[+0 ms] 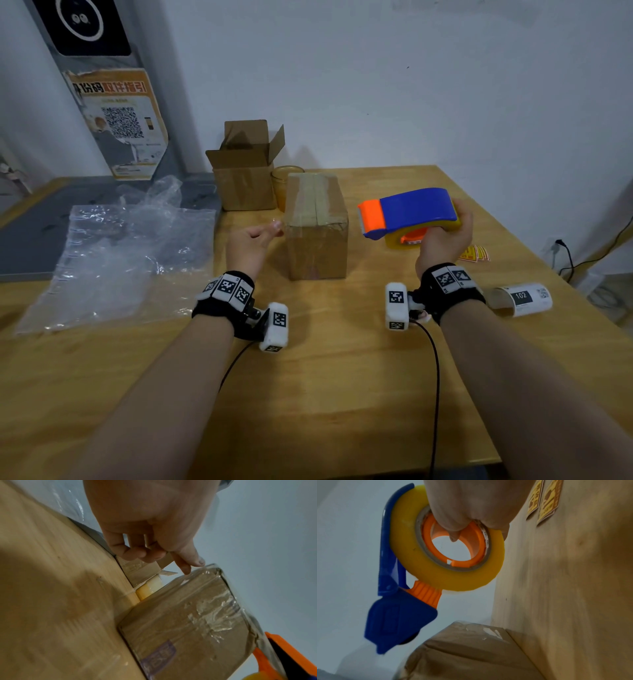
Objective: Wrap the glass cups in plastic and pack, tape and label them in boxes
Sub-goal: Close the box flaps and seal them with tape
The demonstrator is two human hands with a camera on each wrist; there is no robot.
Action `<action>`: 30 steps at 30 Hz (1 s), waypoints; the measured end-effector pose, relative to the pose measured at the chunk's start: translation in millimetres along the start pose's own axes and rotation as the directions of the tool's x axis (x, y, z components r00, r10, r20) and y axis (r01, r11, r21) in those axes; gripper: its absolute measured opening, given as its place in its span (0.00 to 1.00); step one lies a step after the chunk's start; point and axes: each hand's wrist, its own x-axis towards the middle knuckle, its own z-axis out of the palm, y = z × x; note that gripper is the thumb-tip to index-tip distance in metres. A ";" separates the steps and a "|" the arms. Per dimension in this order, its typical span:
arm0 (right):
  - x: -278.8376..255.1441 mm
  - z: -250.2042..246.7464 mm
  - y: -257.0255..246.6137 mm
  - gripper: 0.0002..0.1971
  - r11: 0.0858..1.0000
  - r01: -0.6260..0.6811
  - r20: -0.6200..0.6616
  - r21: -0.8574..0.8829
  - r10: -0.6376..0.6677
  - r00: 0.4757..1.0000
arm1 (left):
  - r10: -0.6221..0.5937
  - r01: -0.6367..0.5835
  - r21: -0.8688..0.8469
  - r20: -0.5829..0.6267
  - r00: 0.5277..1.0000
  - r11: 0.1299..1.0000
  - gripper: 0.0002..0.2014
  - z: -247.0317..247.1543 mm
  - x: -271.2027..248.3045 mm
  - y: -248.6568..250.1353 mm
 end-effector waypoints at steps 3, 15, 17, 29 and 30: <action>-4.1 5.3 3.0 0.25 1.000 -0.004 0.000 -0.020 0.004 1.000 | -0.051 0.051 -0.028 0.004 0.999 0.998 0.16 4.2 -2.7 3.5; -9.7 10.6 3.3 0.21 0.986 0.020 0.048 -0.165 -0.012 0.999 | -0.135 0.131 0.115 0.030 0.990 0.985 0.25 -3.2 17.2 15.2; -9.0 9.8 0.3 0.19 0.983 0.023 0.083 -0.181 -0.008 0.997 | 0.024 -0.017 0.136 -0.053 0.998 0.991 0.20 -3.3 13.9 26.0; -10.2 -4.3 -10.9 0.26 0.957 0.054 0.352 -0.285 0.052 0.935 | 0.215 -0.295 0.429 0.224 0.950 0.854 0.12 36.4 0.9 48.1; -8.9 -7.0 -12.4 0.27 0.951 0.064 0.390 -0.301 0.061 0.919 | 0.216 -0.284 0.433 0.199 0.956 0.855 0.12 37.0 1.0 46.8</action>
